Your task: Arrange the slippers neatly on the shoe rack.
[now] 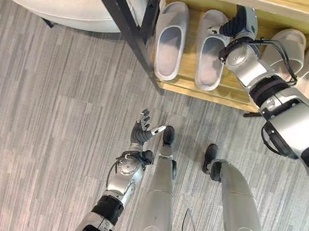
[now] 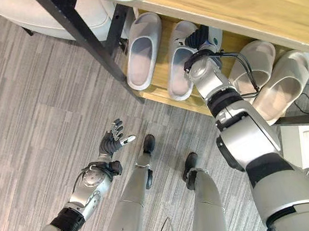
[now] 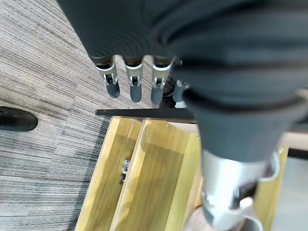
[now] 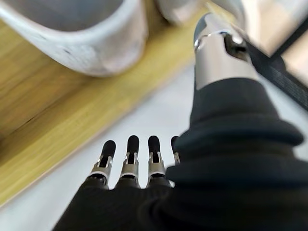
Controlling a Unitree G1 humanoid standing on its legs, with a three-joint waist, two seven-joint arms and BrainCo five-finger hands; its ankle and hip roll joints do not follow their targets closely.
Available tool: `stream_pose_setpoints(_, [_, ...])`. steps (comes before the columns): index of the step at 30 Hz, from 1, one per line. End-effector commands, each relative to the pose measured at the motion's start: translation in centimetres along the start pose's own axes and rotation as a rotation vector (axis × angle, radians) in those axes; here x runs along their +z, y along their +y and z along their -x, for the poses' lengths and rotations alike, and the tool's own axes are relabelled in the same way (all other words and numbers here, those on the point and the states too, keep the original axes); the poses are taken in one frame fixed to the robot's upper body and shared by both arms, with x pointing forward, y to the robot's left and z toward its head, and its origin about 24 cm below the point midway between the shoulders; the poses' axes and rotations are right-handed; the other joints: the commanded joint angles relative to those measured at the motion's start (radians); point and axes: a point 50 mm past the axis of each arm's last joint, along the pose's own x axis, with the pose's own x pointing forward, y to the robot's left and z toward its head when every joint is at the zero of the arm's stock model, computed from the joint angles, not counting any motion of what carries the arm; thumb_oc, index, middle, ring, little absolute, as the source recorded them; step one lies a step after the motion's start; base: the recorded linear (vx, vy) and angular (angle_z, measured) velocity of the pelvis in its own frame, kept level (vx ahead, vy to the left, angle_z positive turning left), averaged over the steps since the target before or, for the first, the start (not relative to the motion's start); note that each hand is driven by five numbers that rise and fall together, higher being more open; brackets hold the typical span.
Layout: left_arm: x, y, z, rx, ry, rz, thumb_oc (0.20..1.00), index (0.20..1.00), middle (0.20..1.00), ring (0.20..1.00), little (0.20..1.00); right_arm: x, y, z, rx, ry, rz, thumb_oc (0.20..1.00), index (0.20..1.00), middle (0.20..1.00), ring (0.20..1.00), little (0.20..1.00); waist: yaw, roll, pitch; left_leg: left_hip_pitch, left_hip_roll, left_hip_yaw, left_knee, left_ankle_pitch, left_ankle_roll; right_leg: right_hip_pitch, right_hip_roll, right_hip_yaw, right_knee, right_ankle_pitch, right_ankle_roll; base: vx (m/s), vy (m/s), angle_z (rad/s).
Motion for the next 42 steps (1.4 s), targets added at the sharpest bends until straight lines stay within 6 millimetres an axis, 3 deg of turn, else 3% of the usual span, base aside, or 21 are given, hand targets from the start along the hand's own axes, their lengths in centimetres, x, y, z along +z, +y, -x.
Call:
stream_pose_setpoints(1, [0.4, -0.3, -0.2, 0.022, -0.030, 0.016, 1.000, 1.000, 1.000, 1.000, 1.000, -0.8, -1.1, 0.0, -0.083, 0.008, -0.083, 1.000, 1.000, 1.000, 1.000, 1.000, 0.027, -0.022, -0.008, 0.020, 0.021, 0.010, 0.092, -0.154, -0.004, 0.075, -0.005, 0.050, -0.112, 0.044, 0.063, 0.00, -0.014, -0.09])
stream_pose_setpoints(6, [0.5, -0.6, -0.2, 0.010, -0.030, 0.011, 1.000, 1.000, 1.000, 1.000, 1.000, -3.4, 2.1, 2.0, 0.039, 0.245, -0.338, 1.000, 1.000, 1.000, 1.000, 1.000, 0.038, -0.013, 0.000, 0.012, 0.021, 0.009, 0.087, -0.151, -0.003, 0.077, -0.005, 0.041, -0.123, 0.046, 0.065, 0.00, -0.015, -0.05])
stream_pose_setpoints(11, [0.7, -0.7, -0.3, 0.003, -0.031, 0.000, 1.000, 1.000, 1.000, 1.000, 1.000, -4.0, 3.2, 2.2, 0.076, 0.361, -0.413, 1.000, 1.000, 1.000, 1.000, 1.000, 0.064, -0.002, 0.007, 0.005, 0.017, 0.006, 0.091, -0.150, -0.002, 0.078, -0.007, 0.031, -0.121, 0.046, 0.066, 0.00, -0.014, 0.02])
stream_pose_setpoints(12, [0.7, -0.7, -0.4, -0.002, -0.030, -0.003, 1.000, 1.000, 1.000, 1.000, 1.000, -4.0, 3.3, 2.3, 0.073, 0.389, -0.478, 1.000, 1.000, 1.000, 1.000, 1.000, 0.069, 0.000, 0.008, 0.004, 0.015, 0.003, 0.092, -0.150, -0.001, 0.080, -0.008, 0.028, -0.121, 0.045, 0.067, 0.03, -0.049, 0.09])
stream_pose_setpoints(13, [0.5, -0.9, -0.5, -0.018, -0.019, -0.027, 1.000, 1.000, 1.000, 1.000, 1.000, -3.3, 4.2, 2.4, 0.099, 0.469, -0.685, 1.000, 1.000, 1.000, 1.000, 1.000, 0.086, 0.006, 0.011, 0.004, 0.012, 0.001, 0.097, -0.154, 0.000, 0.085, -0.011, 0.024, -0.117, 0.041, 0.067, 0.03, -0.042, 0.10])
stream_pose_setpoints(16, [0.6, -1.1, -0.6, -0.035, -0.020, -0.019, 1.000, 1.000, 1.000, 1.000, 1.000, -2.1, 3.2, 0.8, 0.079, 0.444, -0.690, 1.000, 1.000, 1.000, 1.000, 1.000, 0.101, 0.009, 0.009, 0.004, 0.008, 0.000, 0.095, -0.151, 0.000, 0.090, -0.014, 0.018, -0.121, 0.042, 0.067, 0.02, -0.015, 0.09])
stream_pose_setpoints(21, [0.5, -1.5, -0.7, -0.063, -0.018, -0.027, 1.000, 1.000, 1.000, 1.000, 1.000, -1.6, 0.2, -1.3, 0.017, 0.377, -0.640, 1.000, 1.000, 1.000, 1.000, 1.000, 0.108, 0.011, 0.007, 0.018, 0.005, 0.002, 0.089, -0.149, 0.001, 0.101, -0.017, 0.018, -0.122, 0.045, 0.071, 0.00, 0.025, 0.05])
stream_pose_setpoints(28, [-0.3, -0.7, -0.5, -0.024, 0.018, -0.029, 1.000, 1.000, 1.000, 1.000, 1.000, -4.1, 1.1, 0.6, 0.082, 0.368, -0.518, 1.000, 1.000, 1.000, 1.000, 1.000, 0.071, -0.022, 0.006, 0.069, 0.025, 0.020, 0.068, -0.144, -0.004, 0.136, -0.001, 0.035, -0.146, 0.057, 0.067, -0.01, 0.003, -0.01])
stream_pose_setpoints(32, [-0.8, -0.1, -0.3, -0.002, 0.042, -0.033, 1.000, 1.000, 1.000, 1.000, 1.000, -6.1, 2.7, 3.5, 0.155, 0.365, -0.484, 1.000, 1.000, 1.000, 1.000, 1.000, 0.041, -0.041, -0.009, 0.132, 0.040, 0.028, 0.023, -0.130, -0.009, 0.188, 0.006, 0.038, -0.189, 0.075, 0.067, 0.00, -0.016, -0.15])
stream_pose_setpoints(34, [-1.7, 0.5, 0.0, 0.020, 0.076, -0.040, 1.000, 1.000, 1.000, 1.000, 1.000, -7.3, 4.4, 7.1, 0.261, 0.335, -0.461, 1.000, 1.000, 1.000, 1.000, 1.000, 0.017, -0.057, -0.035, 0.203, 0.056, 0.038, -0.041, -0.110, -0.016, 0.251, 0.018, 0.038, -0.252, 0.098, 0.070, 0.07, -0.049, -0.31])
stream_pose_setpoints(35, [-2.8, 0.9, 0.5, 0.031, 0.114, -0.049, 1.000, 1.000, 1.000, 1.000, 1.000, -8.5, 5.4, 11.0, 0.377, 0.313, -0.465, 1.000, 1.000, 1.000, 1.000, 1.000, -0.002, -0.066, -0.067, 0.271, 0.070, 0.047, -0.105, -0.089, -0.025, 0.310, 0.023, 0.035, -0.314, 0.121, 0.077, 0.13, -0.047, -0.31])
stream_pose_setpoints(38, [-4.8, 1.6, 1.7, 0.037, 0.182, -0.068, 1.000, 1.000, 1.000, 1.000, 1.000, -10.8, 5.4, 16.5, 0.510, 0.347, -0.489, 1.000, 1.000, 1.000, 1.000, 1.000, -0.031, -0.072, -0.116, 0.358, 0.092, 0.059, -0.191, -0.057, -0.038, 0.381, 0.025, 0.029, -0.395, 0.150, 0.088, 0.12, -0.018, -0.26])
stream_pose_setpoints(42, [-6.8, 3.5, 3.6, 0.028, 0.260, -0.146, 1.000, 1.000, 1.000, 1.000, 1.000, -14.0, 3.5, 22.1, 0.682, 0.397, -0.404, 1.000, 1.000, 1.000, 1.000, 1.000, -0.067, -0.079, -0.190, 0.479, 0.116, 0.097, -0.294, -0.032, -0.046, 0.480, 0.037, 0.045, -0.509, 0.190, 0.106, 0.10, -0.017, -0.21])
